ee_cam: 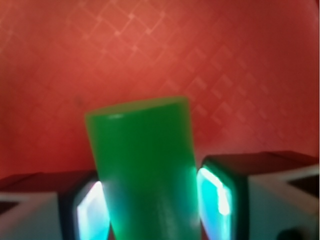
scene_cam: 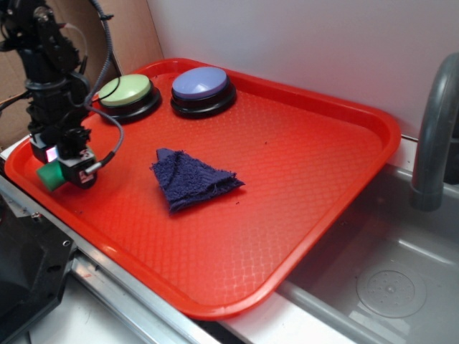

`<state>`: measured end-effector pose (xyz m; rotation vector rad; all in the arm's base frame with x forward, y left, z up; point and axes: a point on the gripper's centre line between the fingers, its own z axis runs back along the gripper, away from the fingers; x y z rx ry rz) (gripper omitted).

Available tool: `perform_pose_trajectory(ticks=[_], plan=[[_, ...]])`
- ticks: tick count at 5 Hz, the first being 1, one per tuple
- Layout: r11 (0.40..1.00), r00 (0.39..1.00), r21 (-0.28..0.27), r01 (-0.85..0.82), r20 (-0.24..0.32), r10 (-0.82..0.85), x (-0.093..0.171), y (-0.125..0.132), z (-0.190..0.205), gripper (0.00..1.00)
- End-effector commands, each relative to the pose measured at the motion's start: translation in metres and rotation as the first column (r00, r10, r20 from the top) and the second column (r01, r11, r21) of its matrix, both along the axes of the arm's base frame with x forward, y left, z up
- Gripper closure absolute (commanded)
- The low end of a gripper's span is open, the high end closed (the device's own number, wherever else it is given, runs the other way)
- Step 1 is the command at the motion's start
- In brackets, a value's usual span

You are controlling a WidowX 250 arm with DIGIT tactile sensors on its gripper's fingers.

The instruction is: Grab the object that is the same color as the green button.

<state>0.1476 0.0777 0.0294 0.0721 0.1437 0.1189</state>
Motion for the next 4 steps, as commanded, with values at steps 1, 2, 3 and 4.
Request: perform_pose_trajectory(ticks=[1,2,3,4], plan=[[0.996,0.988,-0.080,-0.029,0.151,0.041,0.040,-0.036,0.082,1.00],[0.990,0.972,-0.130,0.050,0.233,-0.018,0.059,-0.062,0.112,1.00],[0.987,0.959,-0.121,0.104,0.275,-0.068,0.070,-0.088,0.131,1.00],[0.980,0.949,-0.147,0.134,0.305,-0.083,0.083,-0.118,0.142,1.00]])
